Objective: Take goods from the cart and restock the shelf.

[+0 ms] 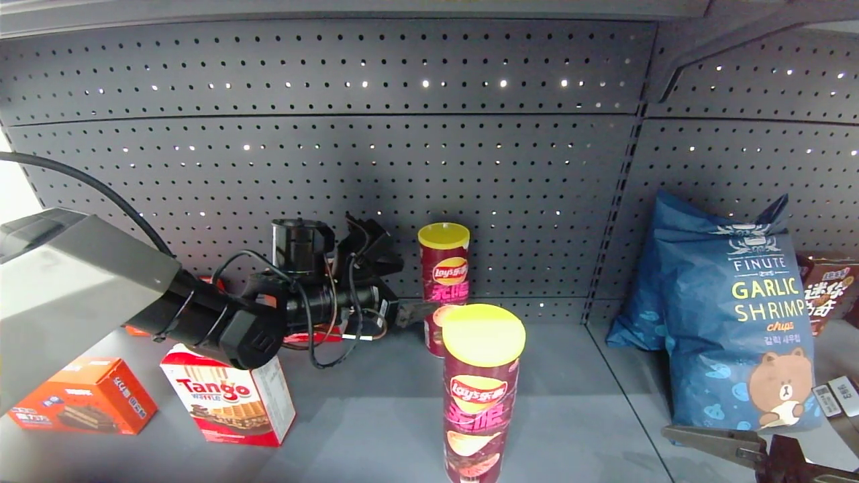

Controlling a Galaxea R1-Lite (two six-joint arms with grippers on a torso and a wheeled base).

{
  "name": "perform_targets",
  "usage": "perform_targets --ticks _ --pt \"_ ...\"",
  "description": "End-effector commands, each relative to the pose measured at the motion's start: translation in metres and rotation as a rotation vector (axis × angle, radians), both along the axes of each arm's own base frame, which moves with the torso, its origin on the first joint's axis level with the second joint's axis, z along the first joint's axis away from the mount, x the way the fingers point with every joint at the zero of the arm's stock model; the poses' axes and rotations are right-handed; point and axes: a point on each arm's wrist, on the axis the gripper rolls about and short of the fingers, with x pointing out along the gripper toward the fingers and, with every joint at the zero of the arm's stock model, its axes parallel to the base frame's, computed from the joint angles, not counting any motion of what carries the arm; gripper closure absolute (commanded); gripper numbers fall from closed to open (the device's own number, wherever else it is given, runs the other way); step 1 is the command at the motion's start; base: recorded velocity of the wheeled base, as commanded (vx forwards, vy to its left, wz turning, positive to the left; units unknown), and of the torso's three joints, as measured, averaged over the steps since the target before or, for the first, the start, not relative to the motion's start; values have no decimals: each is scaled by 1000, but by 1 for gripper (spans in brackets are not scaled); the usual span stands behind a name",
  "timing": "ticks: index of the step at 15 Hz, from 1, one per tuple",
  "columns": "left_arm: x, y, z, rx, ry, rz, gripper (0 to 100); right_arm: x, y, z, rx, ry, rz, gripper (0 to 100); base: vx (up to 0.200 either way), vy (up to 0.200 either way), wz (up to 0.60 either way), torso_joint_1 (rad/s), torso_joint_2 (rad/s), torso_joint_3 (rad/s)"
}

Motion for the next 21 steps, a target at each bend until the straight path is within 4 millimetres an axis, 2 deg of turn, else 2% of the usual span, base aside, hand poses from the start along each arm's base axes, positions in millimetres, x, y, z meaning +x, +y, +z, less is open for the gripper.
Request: perform_targets --ticks 1,4,7,12,15,18,21 --pt "0 0 -1 0 1 1 0 0 0 0 0 1 1 0 0 0 0 0 0 0" --pt "-1 -1 2 -3 -8 -4 0 0 0 0 0 1 1 0 0 0 0 0 0 0" --pt "-5 -1 19 -16 -50 -8 0 0 0 0 1 -1 1 0 0 0 0 0 0 0" --pt "-25 5 38 -16 -92 -16 0 0 0 0 1 0 2 0 0 0 0 0 0 0" --pt "-38 17 51 -22 -112 8 0 0 0 -1 2 5 16 0 0 0 0 0 0 0" --pt "-53 39 64 -22 -136 62 0 0 2 -1 0 15 32 0 0 0 0 0 0 0" --pt "-61 47 82 -33 -191 93 0 3 3 -1 -10 30 25 0 0 0 0 0 0 0"
